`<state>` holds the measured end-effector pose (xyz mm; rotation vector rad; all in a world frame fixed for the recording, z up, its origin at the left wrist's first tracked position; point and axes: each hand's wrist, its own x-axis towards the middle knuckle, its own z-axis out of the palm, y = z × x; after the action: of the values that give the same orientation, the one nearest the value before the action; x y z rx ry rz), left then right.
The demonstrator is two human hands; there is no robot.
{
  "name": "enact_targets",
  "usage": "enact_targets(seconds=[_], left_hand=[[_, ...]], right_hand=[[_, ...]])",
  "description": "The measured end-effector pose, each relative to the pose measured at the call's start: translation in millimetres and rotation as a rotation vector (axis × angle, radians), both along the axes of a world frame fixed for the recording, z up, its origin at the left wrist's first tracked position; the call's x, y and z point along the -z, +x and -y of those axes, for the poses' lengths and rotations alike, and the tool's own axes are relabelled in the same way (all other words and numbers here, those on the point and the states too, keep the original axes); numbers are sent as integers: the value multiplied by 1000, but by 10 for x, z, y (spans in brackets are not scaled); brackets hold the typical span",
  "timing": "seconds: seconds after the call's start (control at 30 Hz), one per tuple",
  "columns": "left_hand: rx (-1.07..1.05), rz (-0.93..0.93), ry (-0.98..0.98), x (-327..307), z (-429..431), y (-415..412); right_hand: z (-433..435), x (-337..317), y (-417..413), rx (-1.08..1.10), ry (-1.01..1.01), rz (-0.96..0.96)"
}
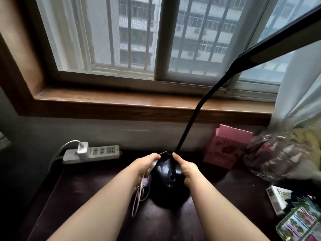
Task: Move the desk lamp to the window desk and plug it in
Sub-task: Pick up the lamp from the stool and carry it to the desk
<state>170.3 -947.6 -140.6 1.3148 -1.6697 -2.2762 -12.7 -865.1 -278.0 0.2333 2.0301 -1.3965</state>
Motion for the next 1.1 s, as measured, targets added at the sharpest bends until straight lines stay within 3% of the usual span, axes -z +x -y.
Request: enact_targets(seconds=[0.13,0.53,0.73,0.93,1.1], left_hand=[[-21,-9,8,137,28,-92],[-52,-33,-19,274,35,-296],[-75,9,-42,298,13,-409],[-101,-20,-4,275,11,-467],[-100,-7,23,265,8,-495]], right_hand=[[104,370,-225,-2,-16,-22],[136,251,-324,-5,-10,-94],[211,639,-672,18,9,-103],[148,259,-511,69,6,-149],[206,390,-666,82,-1,-142]])
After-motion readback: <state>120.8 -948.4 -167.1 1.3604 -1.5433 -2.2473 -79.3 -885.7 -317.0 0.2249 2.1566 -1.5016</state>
